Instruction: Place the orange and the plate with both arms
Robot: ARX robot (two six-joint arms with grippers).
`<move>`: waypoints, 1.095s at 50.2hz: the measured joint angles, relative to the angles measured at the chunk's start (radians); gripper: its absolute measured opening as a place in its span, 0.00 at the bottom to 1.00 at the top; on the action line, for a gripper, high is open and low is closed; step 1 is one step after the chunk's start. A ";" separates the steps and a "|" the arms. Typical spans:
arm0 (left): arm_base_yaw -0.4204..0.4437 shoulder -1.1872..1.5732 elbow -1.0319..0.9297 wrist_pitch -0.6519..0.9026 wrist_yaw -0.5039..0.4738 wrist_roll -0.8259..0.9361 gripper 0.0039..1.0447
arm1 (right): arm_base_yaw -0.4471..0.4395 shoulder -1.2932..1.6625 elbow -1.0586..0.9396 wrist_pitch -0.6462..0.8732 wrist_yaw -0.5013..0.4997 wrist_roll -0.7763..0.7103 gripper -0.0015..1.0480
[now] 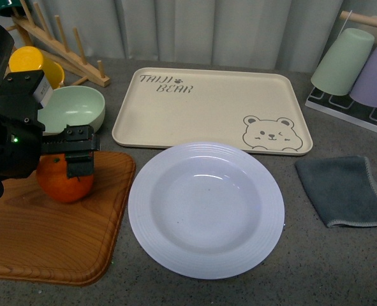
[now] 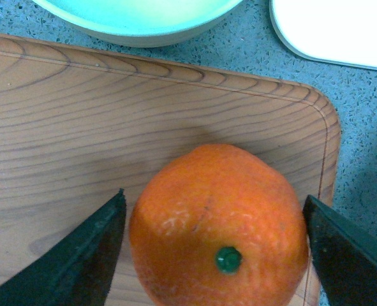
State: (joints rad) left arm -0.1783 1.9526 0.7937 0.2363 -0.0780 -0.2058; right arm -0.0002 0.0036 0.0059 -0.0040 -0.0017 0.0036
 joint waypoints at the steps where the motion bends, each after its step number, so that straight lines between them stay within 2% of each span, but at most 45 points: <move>1: 0.000 0.000 0.000 0.000 0.001 0.000 0.71 | 0.000 0.000 0.000 0.000 0.000 0.000 0.91; 6: 0.000 0.000 0.000 0.002 0.002 0.000 0.64 | 0.000 0.000 0.000 0.000 0.000 0.000 0.91; 14: -0.003 -0.015 0.000 -0.001 0.007 -0.010 0.62 | 0.000 0.000 0.000 0.000 0.000 0.000 0.91; 22: -0.047 -0.071 0.020 -0.034 0.008 -0.044 0.62 | 0.000 0.000 0.000 0.000 0.000 0.000 0.91; 31: -0.129 -0.100 0.066 -0.042 0.007 -0.071 0.62 | 0.000 0.000 0.000 0.000 0.000 0.000 0.91; 39: -0.264 -0.058 0.135 -0.054 0.009 -0.118 0.62 | 0.000 0.000 0.000 0.000 0.000 0.000 0.91; 44: -0.313 -0.021 0.160 -0.055 0.008 -0.132 0.62 | 0.000 0.000 0.000 0.000 0.000 0.000 0.91; 55: -0.368 0.055 0.190 -0.056 -0.001 -0.150 0.62 | 0.000 0.000 0.000 0.000 0.000 0.000 0.91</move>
State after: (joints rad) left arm -0.5461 2.0071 0.9833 0.1806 -0.0792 -0.3553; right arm -0.0002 0.0036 0.0059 -0.0040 -0.0017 0.0036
